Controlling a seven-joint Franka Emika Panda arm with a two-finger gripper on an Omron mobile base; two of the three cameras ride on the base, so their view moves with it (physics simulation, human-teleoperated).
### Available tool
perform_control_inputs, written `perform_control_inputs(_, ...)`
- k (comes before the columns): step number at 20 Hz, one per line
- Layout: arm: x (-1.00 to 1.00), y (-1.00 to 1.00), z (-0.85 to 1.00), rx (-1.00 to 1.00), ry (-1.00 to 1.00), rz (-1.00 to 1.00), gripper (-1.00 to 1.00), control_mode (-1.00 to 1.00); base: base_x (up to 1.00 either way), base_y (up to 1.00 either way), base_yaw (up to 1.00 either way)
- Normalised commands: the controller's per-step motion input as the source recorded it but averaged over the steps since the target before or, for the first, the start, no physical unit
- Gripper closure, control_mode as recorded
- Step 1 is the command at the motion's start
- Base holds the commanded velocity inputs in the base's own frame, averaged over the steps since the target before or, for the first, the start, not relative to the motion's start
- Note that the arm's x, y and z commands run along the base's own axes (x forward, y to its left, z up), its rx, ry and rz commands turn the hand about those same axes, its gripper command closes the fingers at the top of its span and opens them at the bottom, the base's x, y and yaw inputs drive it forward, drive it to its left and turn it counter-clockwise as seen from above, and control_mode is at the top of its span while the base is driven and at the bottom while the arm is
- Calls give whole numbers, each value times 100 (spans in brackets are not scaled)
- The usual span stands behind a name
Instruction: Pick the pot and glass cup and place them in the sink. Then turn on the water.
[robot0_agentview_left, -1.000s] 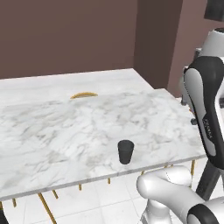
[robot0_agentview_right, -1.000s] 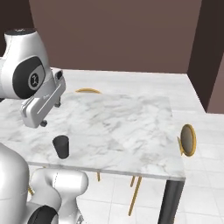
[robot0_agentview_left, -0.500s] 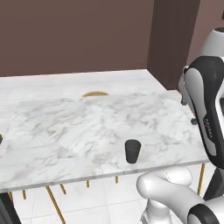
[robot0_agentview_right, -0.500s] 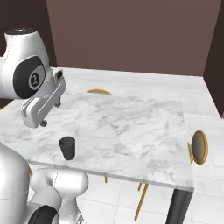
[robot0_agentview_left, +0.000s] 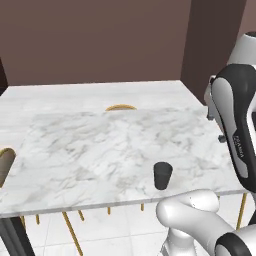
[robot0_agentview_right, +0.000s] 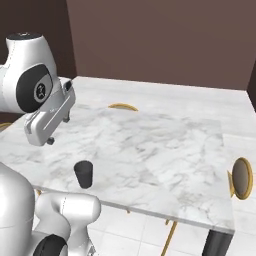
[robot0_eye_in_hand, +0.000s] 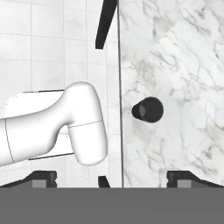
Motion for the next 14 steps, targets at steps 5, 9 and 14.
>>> perform_control_inputs(5, 0, 0, 0, 0, 0, 0, -100, 100, 22, 22, 0)
perform_control_inputs(9, 0, 0, 0, 0, 0, 0, -100, 100, 26, 15, -2)
perform_control_inputs(14, 0, 0, 0, 0, 0, 0, -100, 100, 16, 24, -23)
